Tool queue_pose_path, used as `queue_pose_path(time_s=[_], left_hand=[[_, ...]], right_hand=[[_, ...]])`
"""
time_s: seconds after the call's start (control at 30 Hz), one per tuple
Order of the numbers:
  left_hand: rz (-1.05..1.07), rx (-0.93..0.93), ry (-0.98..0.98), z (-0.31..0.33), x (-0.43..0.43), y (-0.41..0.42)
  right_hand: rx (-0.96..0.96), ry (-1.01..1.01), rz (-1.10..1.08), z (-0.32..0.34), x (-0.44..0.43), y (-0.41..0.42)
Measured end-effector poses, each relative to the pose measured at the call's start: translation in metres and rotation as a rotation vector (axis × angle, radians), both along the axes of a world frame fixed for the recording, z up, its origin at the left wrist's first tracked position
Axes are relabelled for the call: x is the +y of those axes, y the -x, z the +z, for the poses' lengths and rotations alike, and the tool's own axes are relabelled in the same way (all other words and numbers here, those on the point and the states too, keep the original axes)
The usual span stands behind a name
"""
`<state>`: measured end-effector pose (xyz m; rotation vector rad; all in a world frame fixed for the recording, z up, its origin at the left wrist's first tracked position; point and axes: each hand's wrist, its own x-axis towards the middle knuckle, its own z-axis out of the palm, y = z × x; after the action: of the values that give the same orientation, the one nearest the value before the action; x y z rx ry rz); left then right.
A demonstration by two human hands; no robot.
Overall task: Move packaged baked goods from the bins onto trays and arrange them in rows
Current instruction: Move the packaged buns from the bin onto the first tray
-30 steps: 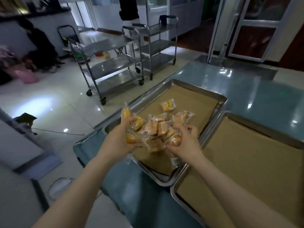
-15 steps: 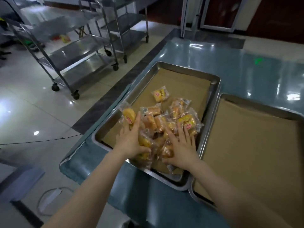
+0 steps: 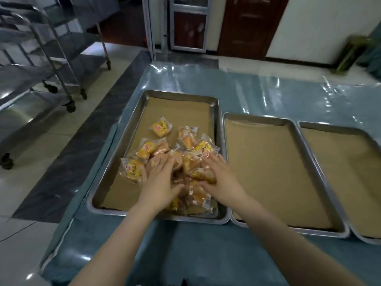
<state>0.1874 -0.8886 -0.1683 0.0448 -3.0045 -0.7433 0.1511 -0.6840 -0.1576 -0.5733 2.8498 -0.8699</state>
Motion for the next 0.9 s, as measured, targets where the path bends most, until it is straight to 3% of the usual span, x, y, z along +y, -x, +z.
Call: queue_pose_path(time_s=[0.13, 0.3, 0.5, 0.9], left_hand=[[-0.132, 0.082, -0.136, 0.020, 0.016, 0.001], [-0.266, 0.174, -0.093, 0.046, 0.046, 0.009], [-0.321, 0.246, -0.002, 0.077, 0.101, 0.028], [-0.437, 0.399, -0.022, 0.160, 0.351, 0.056]], right_hand=[[-0.005, 0.080, -0.081, 0.019, 0.022, -0.016], [0.098, 0.089, -0.205, 0.039, 0.048, -0.019], [0.191, 0.077, -0.183, 0.062, 0.094, -0.013], [0.371, 0.089, -0.266, 0.139, 0.361, 0.001]])
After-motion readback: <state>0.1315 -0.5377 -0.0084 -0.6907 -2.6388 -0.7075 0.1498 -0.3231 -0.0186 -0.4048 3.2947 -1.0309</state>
